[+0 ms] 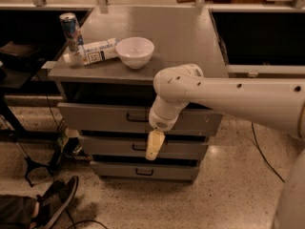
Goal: Close top drawer
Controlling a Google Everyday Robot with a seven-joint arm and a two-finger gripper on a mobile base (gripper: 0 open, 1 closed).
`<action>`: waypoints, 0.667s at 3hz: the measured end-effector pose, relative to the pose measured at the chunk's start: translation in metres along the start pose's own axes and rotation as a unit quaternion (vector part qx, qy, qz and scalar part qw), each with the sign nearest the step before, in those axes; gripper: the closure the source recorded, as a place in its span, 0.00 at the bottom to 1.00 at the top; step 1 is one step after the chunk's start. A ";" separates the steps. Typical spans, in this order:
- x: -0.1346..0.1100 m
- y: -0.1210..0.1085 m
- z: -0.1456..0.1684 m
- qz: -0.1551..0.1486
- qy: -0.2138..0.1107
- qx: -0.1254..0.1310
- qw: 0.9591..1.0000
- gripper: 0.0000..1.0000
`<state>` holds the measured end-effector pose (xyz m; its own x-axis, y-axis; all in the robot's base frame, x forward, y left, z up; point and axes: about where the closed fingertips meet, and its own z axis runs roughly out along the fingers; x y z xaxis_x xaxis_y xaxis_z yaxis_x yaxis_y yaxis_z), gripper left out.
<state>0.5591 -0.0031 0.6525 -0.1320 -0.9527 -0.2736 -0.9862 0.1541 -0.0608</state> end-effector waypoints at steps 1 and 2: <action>-0.003 -0.007 0.000 0.006 0.002 0.007 1.000 0.00; 0.000 -0.014 -0.001 0.020 0.006 0.017 1.000 0.00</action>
Offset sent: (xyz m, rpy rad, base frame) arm 0.0458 -0.0192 0.0095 -0.0323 -0.0621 -0.1722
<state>0.5733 -0.0051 0.6547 -0.1726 -0.9485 -0.2658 -0.9761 0.2010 -0.0832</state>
